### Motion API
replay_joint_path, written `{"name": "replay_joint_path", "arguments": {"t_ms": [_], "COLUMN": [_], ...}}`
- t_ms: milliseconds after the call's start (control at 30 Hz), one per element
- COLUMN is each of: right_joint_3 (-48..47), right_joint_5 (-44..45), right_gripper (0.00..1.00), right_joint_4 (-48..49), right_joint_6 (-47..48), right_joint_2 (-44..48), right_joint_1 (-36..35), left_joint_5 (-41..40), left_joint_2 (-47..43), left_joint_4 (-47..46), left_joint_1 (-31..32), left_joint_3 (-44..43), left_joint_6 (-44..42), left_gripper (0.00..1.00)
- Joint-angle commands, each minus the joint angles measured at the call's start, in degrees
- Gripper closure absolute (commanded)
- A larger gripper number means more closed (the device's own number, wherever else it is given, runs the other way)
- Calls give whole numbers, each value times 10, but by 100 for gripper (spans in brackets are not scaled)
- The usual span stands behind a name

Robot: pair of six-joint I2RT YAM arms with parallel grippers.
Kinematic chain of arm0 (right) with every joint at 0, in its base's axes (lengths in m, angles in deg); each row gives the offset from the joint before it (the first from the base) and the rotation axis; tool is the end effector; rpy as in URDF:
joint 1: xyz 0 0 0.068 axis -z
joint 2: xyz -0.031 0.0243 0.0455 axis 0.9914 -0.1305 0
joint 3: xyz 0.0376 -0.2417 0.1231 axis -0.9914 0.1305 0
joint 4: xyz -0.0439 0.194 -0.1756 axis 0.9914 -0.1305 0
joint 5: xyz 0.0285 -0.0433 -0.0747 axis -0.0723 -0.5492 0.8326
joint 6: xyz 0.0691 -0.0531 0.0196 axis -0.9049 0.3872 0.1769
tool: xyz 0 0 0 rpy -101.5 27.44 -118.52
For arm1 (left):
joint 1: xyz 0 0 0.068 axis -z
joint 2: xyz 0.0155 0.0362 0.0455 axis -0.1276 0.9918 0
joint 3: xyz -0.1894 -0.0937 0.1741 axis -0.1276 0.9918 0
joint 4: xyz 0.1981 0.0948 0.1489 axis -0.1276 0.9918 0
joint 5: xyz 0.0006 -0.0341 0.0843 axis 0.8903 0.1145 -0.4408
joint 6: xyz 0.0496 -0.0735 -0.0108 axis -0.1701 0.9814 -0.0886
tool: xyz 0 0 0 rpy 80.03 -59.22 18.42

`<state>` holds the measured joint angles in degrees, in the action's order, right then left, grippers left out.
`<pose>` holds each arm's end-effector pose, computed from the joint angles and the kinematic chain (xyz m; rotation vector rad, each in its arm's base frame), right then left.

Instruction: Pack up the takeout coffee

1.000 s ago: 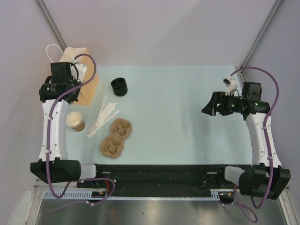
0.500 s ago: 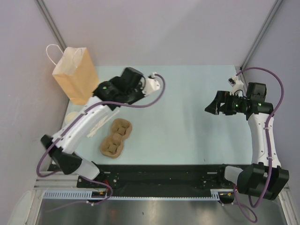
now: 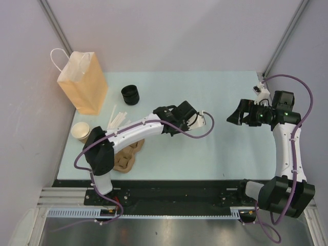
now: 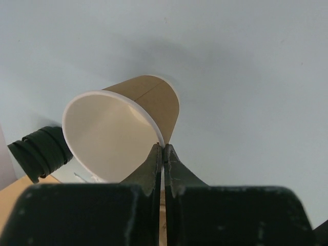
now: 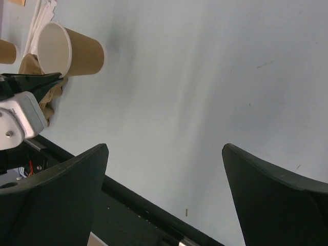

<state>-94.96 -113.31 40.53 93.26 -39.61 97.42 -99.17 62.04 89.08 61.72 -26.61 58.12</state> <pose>0.2582 -0.0137 0.3089 -0.1648 2.2643 0.6877 0.2555 -0.3217 0.2404 1.6294 2.0038 0.1713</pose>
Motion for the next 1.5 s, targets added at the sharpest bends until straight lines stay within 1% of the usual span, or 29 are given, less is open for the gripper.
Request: {"name": "replay_joint_path", "arguments": {"t_ms": [0, 167, 700, 800, 833, 900, 933, 967, 1000, 1067, 1100, 1133, 1167, 1200, 1233, 1267, 1300, 1333, 1367, 1433, 1467], "right_joint_3": [-3, -3, -3, -2, -2, -3, -3, -3, -3, -3, -2, -3, -3, -3, -2, -3, -3, -3, -3, -3, -2], "right_joint_5": [-2, -3, -4, -3, -4, -4, -5, -5, -6, -7, -8, -8, -8, -8, -9, -10, -11, -12, -13, -14, -15], "right_gripper": [0, 0, 0, 0, 0, 0, 0, 0, 0, 0, 0, 0, 0, 0, 1, 0, 0, 0, 0, 0, 0], "right_joint_4": [1, 2, 2, 2, 1, 2, 2, 1, 2, 2, 2, 2, 3, 1, 1, 0, 1, 2, 3, 3, 3], "right_joint_6": [3, 2, 2, 2, 2, 3, 2, 2, 2, 2, 2, 2, 2, 3, 2, 2, 2, 2, 2, 3, 4], "right_joint_2": [-7, -11, -13, -10, -10, -10, -10, -10, -10, -9, -10, -8, -8, -7, -7, -7, -7, -7, -7, -8, -9], "right_joint_1": [5, 6, 8, 8, 8, 9, 9, 10, 9, 9, 9, 9, 9, 9, 9, 10, 10, 10, 10, 10, 10], "left_joint_5": [6, 35, 42, 46, 48, 50, 52, 53, 57, 63, 65, 67, 71, 71, 73, 80, 85, 88, 90, 103, 113], "left_joint_2": [3, 6, 38, 39, 36, 32, 32, 31, 31, 23, 20, 13, 7, 1, -18, -27, -35, -47, -49, -51, -51], "left_joint_4": [-55, -60, -64, -60, -57, -53, -43, -36, -30, -12, -4, 20, 32, 43, 59, 65, 72, 82, 88, 112, 116], "left_joint_1": [14, 16, 47, 49, 50, 49, 50, 50, 50, 50, 50, 49, 50, 48, 47, 40, 32, 24, 2, -28, -66], "left_joint_3": [9, 21, 21, 20, 20, 14, 10, -1, -7, -30, -43, -59, -95, -112, -129, -159, -175, -189, -217, -264, -277], "left_joint_6": [29, 37, 50, 50, 50, 52, 54, 56, 59, 65, 67, 68, 67, 62, 57, 46, 45, 42, 42, 56, 65], "left_gripper": [100, 98, 96, 89, 85, 80, 74, 71, 64, 58, 53, 50, 47, 36, 30, 25, 16, 14, 12, 10, 9]}}
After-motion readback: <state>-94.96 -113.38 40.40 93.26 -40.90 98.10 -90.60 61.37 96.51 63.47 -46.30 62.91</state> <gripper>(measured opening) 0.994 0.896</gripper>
